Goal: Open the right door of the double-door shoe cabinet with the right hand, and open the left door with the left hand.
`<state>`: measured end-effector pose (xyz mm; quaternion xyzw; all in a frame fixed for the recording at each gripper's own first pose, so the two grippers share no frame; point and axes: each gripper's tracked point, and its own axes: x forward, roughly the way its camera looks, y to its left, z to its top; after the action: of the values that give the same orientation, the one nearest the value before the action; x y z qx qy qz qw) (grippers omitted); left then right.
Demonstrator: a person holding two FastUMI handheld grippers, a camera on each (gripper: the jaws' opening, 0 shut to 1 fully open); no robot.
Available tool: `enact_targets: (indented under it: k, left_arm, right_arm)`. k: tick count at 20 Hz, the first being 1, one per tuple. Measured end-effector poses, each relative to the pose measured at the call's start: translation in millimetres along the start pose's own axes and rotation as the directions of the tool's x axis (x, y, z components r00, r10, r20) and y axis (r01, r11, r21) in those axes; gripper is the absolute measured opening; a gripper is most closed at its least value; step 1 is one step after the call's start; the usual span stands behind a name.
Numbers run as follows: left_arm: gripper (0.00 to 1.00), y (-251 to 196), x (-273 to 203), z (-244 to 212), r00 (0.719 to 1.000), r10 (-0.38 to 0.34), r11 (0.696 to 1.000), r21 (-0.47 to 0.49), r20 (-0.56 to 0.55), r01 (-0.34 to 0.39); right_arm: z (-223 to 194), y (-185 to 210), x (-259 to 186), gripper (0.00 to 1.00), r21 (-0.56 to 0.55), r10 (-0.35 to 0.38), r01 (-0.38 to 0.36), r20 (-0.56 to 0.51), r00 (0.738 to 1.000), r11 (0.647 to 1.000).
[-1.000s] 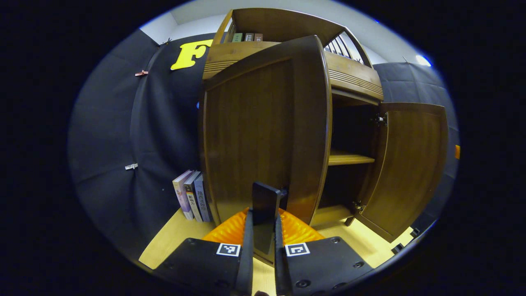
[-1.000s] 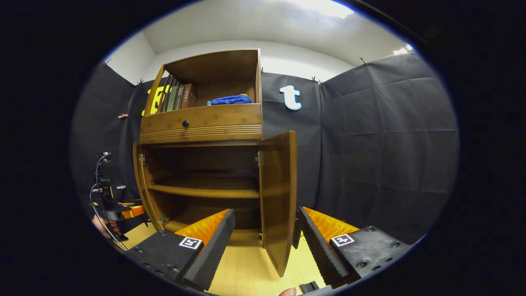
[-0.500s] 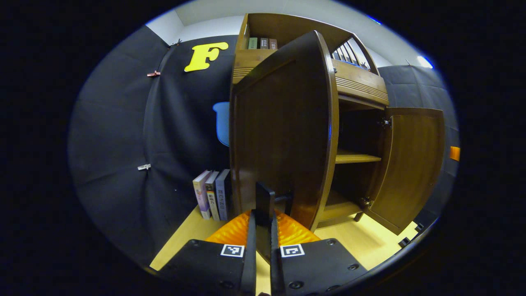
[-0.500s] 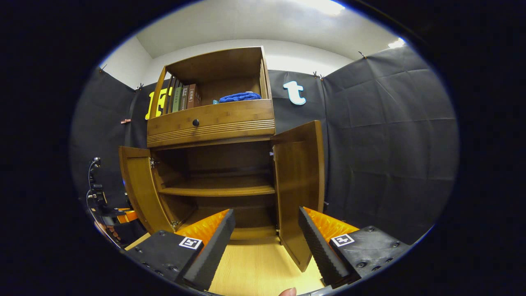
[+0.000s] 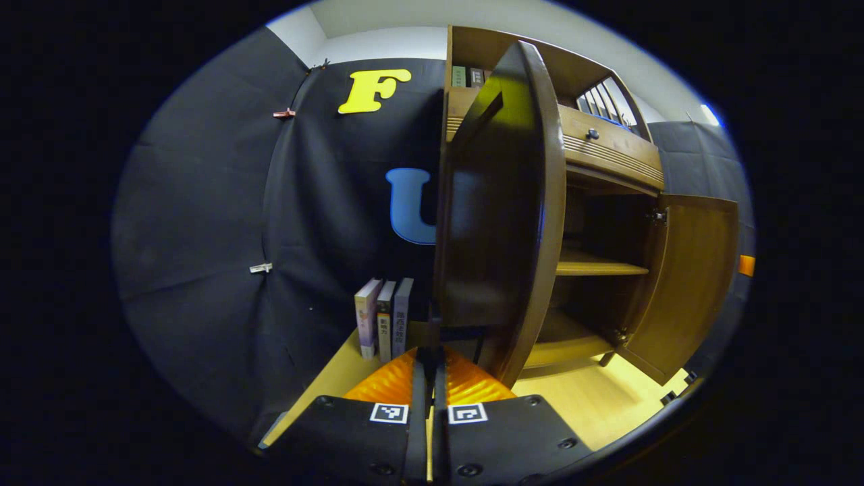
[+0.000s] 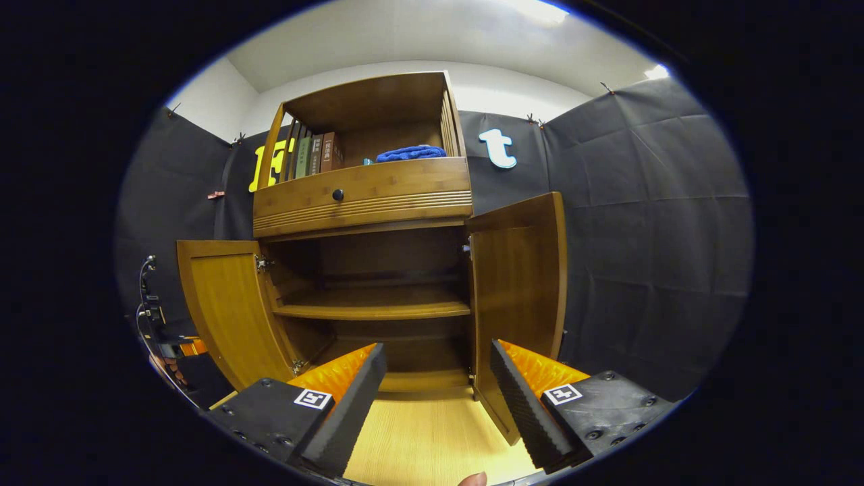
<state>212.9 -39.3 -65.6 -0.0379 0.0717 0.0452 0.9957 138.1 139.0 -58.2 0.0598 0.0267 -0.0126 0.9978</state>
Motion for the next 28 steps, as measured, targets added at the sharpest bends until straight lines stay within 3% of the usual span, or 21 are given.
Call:
enact_targets:
  k: [8,14,19,20,21,26,27,28]
  left_arm:
    - [0.10,3.5,-5.3,1.5,1.000,-0.028,0.999,0.044,0.002,0.028]
    - [0.10,2.3,-22.9,0.7,1.000,0.021,0.999,0.049,0.006,-0.022]
    - [0.14,-32.0,-33.0,3.9,0.998,-0.057,0.996,0.072,0.009,0.056]
    - [0.12,-37.4,-33.2,5.1,0.997,-0.077,0.994,0.073,0.016,0.076]
    - [0.19,-44.1,-28.8,7.4,0.995,-0.097,0.993,0.063,0.022,0.096]
    - [0.80,-78.6,-18.6,27.5,0.988,-0.113,0.993,0.025,0.106,0.111]
    - [0.96,-83.8,-12.7,31.3,0.988,-0.108,0.994,0.030,0.114,0.106]
    - [0.98,-83.5,-11.1,31.3,0.989,-0.096,0.995,0.040,0.114,0.092]
  right_arm:
    - [0.9,5.5,4.1,0.98,0.021,-0.012,0.012,0.000,1.000,1.000]
    - [5.0,-2.1,8.5,1.00,0.011,-0.020,0.020,0.010,1.000,1.000]
    - [7.6,-8.7,19.6,0.98,-0.003,-0.007,0.007,0.018,1.000,1.000]
    - [7.3,-7.8,21.6,0.98,-0.006,0.002,-0.002,0.017,1.000,1.000]
    - [7.1,-8.5,23.4,0.98,-0.011,0.010,-0.010,0.016,1.000,1.000]
    - [14.7,-6.9,36.2,0.98,-0.013,0.052,-0.051,0.042,0.998,0.999]
    - [14.7,-7.7,38.8,0.98,-0.024,0.054,-0.053,0.044,0.998,0.998]
    - [14.1,-9.3,41.1,0.98,-0.031,0.057,-0.056,0.044,0.997,0.998]
